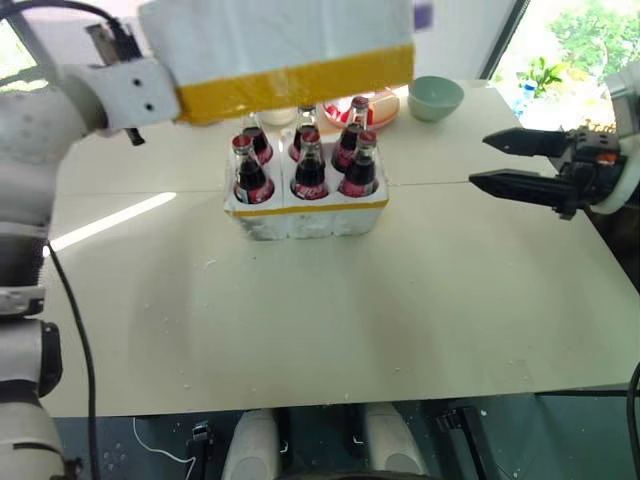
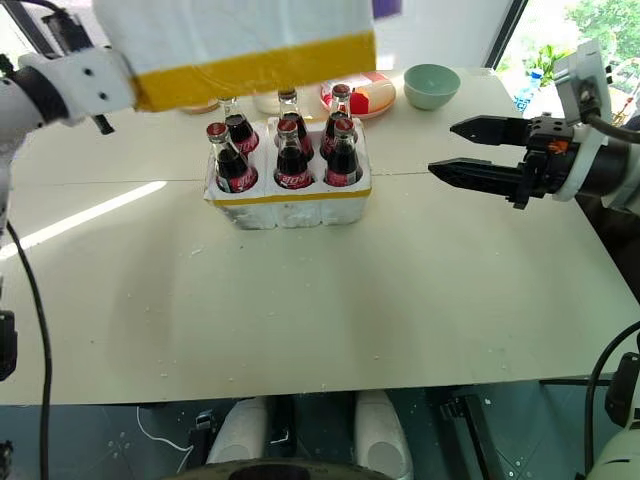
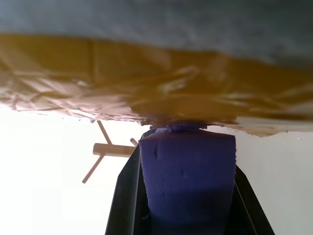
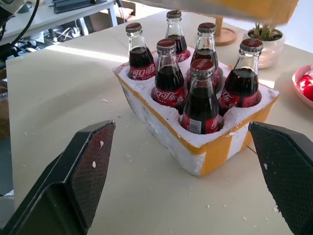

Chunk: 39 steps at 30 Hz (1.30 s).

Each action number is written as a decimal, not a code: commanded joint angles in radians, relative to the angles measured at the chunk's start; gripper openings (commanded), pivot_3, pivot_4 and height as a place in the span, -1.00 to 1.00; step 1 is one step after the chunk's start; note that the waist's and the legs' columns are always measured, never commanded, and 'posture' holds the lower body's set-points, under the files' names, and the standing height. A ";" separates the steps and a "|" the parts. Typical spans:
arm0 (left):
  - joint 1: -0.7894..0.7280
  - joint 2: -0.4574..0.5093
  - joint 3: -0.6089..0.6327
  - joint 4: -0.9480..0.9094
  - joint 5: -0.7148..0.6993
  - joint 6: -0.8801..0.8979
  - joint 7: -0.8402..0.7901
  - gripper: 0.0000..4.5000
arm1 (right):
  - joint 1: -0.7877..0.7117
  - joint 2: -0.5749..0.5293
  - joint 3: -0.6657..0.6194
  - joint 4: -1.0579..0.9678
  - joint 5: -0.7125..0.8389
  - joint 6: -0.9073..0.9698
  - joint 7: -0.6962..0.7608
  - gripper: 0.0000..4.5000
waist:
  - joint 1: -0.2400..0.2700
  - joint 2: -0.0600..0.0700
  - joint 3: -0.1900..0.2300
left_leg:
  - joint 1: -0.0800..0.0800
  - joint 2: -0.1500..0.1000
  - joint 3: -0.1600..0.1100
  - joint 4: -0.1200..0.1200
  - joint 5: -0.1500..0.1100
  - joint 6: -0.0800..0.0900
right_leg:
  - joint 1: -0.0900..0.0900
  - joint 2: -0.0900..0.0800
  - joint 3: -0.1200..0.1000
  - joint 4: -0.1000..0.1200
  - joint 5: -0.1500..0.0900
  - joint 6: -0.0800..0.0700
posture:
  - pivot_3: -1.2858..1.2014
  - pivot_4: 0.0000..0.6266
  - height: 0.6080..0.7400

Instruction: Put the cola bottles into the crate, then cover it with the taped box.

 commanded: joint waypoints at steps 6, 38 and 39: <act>0.035 0.054 -0.079 -0.075 0.304 -0.112 0.162 -0.87 | 0.000 -0.001 -0.046 -0.027 0.035 -0.011 -0.030 1.00 | 0.001 0.000 0.000 | 0.001 0.000 0.000 0.000 0.000 0.000 | 0.001 0.000 0.000 0.000 0.000 0.000 | 0.03 -0.52 1.00; 0.580 0.178 0.658 -0.068 -0.795 0.502 -0.204 0.99 | -0.011 0.005 0.082 0.111 -0.079 -0.150 0.098 1.00 | 0.002 0.000 0.000 | 0.007 0.002 0.000 -0.001 -0.003 0.005 | 0.006 -0.001 0.000 0.001 0.000 0.000 | 0.03 -0.52 1.00; 0.515 0.221 0.663 -0.020 -0.875 0.631 -0.258 0.99 | -0.031 0.006 0.099 0.131 -0.091 -0.161 0.113 1.00 | 0.000 0.000 0.000 | 0.007 0.002 0.000 -0.001 -0.003 0.004 | 0.006 0.000 -0.001 0.000 0.000 0.000 | 0.03 -0.52 1.00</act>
